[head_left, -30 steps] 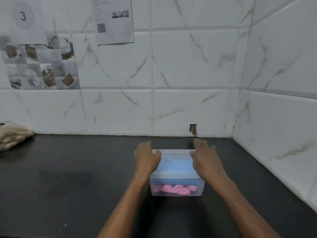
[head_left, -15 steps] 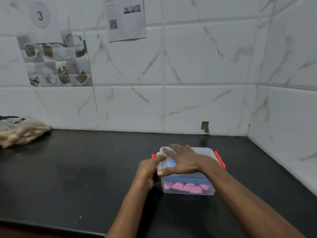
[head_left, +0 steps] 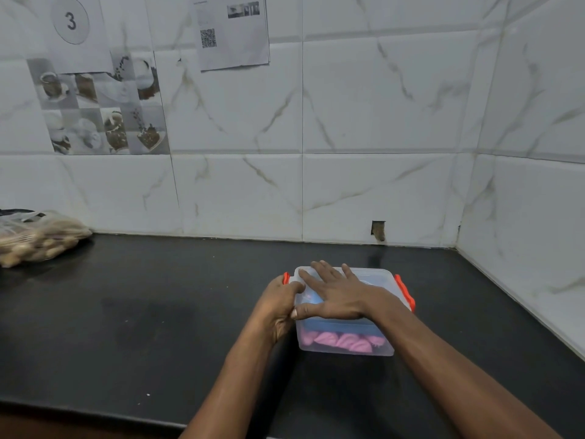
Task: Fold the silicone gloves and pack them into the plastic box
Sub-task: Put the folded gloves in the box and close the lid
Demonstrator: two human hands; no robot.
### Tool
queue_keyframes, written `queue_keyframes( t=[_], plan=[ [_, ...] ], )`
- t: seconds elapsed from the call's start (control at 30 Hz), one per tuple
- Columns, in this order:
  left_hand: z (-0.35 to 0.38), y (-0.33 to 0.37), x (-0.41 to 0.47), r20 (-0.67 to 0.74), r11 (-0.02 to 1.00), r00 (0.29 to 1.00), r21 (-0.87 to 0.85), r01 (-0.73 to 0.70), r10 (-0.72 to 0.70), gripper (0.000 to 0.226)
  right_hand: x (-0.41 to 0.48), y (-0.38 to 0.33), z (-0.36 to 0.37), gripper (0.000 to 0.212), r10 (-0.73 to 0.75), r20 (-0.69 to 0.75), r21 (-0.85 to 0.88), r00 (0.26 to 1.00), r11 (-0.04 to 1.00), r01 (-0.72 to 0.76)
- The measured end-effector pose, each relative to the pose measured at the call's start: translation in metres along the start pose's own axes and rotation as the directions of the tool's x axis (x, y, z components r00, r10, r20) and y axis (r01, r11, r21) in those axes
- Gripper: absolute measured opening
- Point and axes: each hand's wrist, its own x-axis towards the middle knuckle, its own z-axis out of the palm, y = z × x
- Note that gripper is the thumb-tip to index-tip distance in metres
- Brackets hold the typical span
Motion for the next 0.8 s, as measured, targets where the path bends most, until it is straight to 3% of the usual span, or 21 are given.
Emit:
queue_keyframes(
  t=[0.23, 0.33, 0.4, 0.5, 0.6, 0.7, 0.8],
  plan=[
    [0.005, 0.004, -0.006, 0.069, 0.99, 0.997, 0.131, -0.054, 0.045, 0.029, 0.001, 0.001, 0.001, 0.104, 0.0, 0.005, 0.009, 1.0, 1.0, 0.0],
    [0.003, 0.009, -0.002, 0.068, 0.935, 0.997, 0.348, -0.064, 0.043, 0.027, 0.003, 0.002, 0.002, 0.113, 0.018, 0.008, 0.021, 1.0, 1.0, -0.018],
    [0.003, 0.013, 0.002, 0.05, 0.848, 0.998, 0.526, -0.063, 0.043, 0.037, 0.002, 0.001, 0.001, 0.105, 0.021, -0.021, 0.016, 1.0, 1.0, -0.021],
    [0.002, 0.01, 0.002, 0.037, 0.793, 0.992, 0.597, -0.118, 0.12, 0.063, -0.011, -0.005, -0.001, 0.099, -0.013, -0.209, -0.023, 0.978, 1.0, 0.009],
    [-0.008, 0.002, -0.015, 0.051, 0.772, 0.927, 0.538, -0.338, 0.371, 0.075, -0.039, -0.004, -0.004, 0.102, -0.002, -0.454, -0.023, 0.891, 1.0, -0.01],
    [-0.026, -0.009, -0.029, 0.218, 0.556, 0.806, 0.625, -0.548, 0.55, 0.073, -0.076, 0.02, 0.0, 0.084, 0.164, -0.581, 0.138, 0.797, 0.985, -0.102],
    [-0.029, -0.028, -0.036, 0.411, 0.311, 0.702, 0.685, -0.659, 0.582, 0.064, -0.108, 0.038, 0.014, 0.07, 0.301, -0.529, 0.251, 0.794, 0.949, -0.192]
  ],
)
